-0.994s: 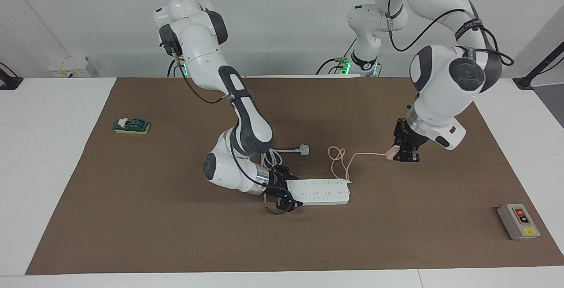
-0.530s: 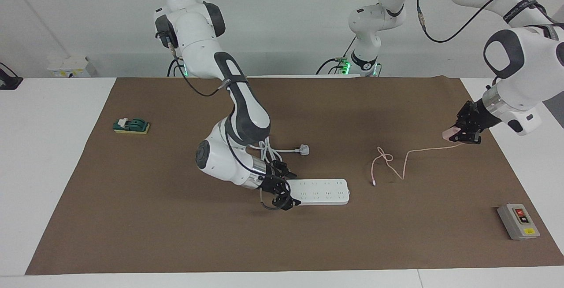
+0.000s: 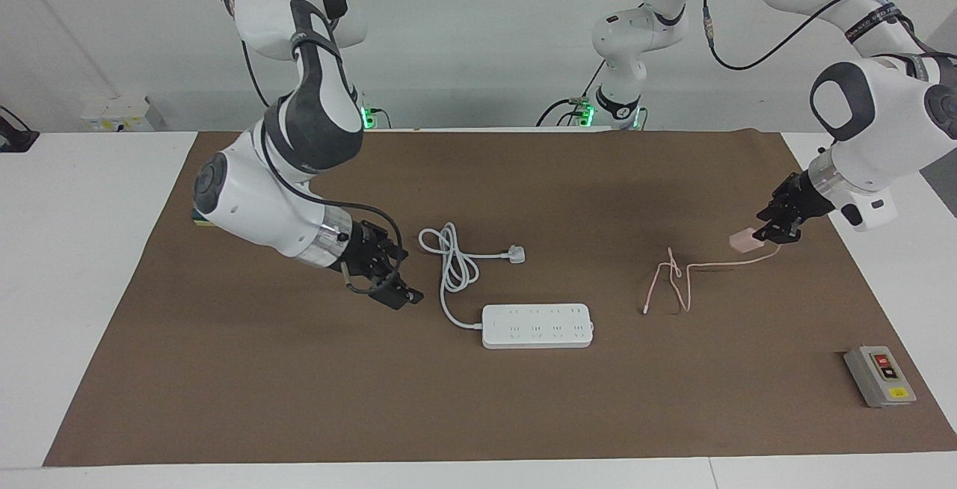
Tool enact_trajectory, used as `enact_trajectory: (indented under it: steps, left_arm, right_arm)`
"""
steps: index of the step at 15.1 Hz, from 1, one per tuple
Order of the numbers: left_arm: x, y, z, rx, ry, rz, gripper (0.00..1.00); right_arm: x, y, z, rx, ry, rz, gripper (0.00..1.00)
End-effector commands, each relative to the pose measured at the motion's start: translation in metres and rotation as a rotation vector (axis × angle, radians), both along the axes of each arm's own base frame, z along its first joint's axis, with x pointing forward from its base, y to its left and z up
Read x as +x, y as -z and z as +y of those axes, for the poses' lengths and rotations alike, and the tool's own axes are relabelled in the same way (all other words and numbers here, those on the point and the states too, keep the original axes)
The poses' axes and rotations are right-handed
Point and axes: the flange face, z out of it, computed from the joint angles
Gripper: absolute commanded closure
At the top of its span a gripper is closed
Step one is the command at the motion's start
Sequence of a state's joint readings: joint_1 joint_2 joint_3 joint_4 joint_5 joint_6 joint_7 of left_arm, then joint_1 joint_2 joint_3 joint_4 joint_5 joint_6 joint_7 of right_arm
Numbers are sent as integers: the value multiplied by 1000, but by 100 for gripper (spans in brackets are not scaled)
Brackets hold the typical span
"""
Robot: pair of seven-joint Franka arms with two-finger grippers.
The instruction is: Unplug charger and place it aside
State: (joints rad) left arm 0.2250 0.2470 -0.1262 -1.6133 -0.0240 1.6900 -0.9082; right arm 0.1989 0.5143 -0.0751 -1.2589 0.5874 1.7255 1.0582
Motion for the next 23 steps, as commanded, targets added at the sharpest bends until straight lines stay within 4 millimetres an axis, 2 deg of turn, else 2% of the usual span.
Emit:
enact_trajectory:
  steps: [1, 5, 7, 9, 12, 15, 16, 19, 21, 23]
  left_arm:
    - [-8, -9, -3, -4, 44, -26, 0]
    - [-5, -24, -6, -27, 235, -62, 0]
    - [-8, -39, -18, -37, 357, -90, 0]
    - [-16, -55, -24, -41, 436, -99, 0]
    - [-32, -81, -42, -44, 523, -93, 0]
    - [-51, -103, -50, -53, 609, -78, 0]
    - [-57, -106, -64, -58, 672, -59, 0]
    - [-76, -116, -69, -80, 800, -44, 0]
    - [-76, -118, -69, -81, 821, -61, 0]
    - [-76, -122, -67, -91, 855, -73, 0]
  right_arm:
    - [-27, -36, -39, -76, -229, -87, 0]
    - [-50, -75, -81, -159, -493, -175, 0]
    - [-65, -96, -101, -214, -675, -243, 0]
    - [-90, -116, -123, -264, -843, -296, 0]
    - [-131, -143, -145, -352, -991, -318, 0]
    - [-157, -151, -168, -364, -1035, -292, 0]
    - [-162, -151, -174, -351, -1039, -261, 0]
    - [-165, -152, -172, -412, -1089, -221, 0]
    - [-162, -151, -171, -426, -1080, -236, 0]
    - [-148, -155, -172, -472, -1054, -309, 0]
